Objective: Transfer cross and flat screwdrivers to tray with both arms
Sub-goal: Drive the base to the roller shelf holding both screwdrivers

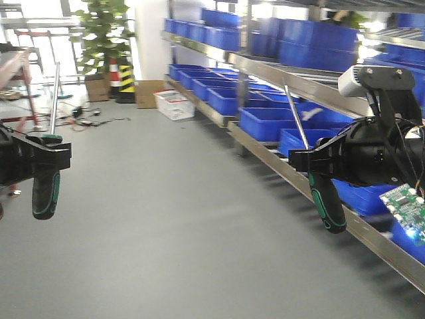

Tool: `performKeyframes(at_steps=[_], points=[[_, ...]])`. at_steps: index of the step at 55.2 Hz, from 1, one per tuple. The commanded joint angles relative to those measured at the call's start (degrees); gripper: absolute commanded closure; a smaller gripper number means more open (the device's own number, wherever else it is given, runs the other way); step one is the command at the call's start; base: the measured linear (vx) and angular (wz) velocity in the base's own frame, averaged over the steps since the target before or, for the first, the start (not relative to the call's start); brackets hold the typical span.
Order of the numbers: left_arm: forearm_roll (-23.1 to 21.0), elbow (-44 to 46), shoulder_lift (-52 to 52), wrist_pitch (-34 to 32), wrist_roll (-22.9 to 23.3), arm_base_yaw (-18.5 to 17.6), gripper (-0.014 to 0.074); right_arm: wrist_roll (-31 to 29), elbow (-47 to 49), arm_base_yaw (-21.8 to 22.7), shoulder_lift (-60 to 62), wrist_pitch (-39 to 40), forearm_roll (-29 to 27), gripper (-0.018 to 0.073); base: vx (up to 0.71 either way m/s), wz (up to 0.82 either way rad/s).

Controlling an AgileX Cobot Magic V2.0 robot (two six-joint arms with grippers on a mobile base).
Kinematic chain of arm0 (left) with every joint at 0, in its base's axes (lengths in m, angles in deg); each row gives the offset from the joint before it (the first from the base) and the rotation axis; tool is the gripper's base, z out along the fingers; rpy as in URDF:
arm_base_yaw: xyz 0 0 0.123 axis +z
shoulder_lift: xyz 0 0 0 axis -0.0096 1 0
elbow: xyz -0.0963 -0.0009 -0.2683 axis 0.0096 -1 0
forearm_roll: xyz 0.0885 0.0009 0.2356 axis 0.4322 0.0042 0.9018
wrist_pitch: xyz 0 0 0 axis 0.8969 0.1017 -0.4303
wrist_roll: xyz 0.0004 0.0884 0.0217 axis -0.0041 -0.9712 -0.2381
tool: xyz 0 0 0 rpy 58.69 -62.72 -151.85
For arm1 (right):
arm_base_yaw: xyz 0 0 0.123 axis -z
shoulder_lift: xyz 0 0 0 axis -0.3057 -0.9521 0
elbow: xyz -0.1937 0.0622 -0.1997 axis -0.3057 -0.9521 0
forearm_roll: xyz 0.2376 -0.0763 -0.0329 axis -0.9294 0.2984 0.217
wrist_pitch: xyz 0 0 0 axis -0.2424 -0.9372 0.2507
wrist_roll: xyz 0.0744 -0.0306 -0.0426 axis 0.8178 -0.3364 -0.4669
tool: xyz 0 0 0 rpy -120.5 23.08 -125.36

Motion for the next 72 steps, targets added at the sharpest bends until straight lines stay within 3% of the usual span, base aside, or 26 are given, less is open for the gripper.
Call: performKeyframes(at_steps=[1, 39, 72], points=[[-1.1, 1.92, -1.93, -4.85, 0.03, -0.17, 0.0594, -0.46, 2.17, 0.08, 1.82, 4.67, -1.17, 0.0567, 0.6, 0.55], [-1.1, 1.92, -1.93, -4.85, 0.03, -0.17, 0.0594, -0.46, 2.17, 0.08, 1.82, 4.61, -1.17, 0.0567, 0.61, 0.42], [-1.1, 1.92, -1.93, -4.79, 0.03, -0.17, 0.0594, -0.46, 2.17, 0.08, 1.76, 4.66, -1.17, 0.0567, 0.58, 0.12]])
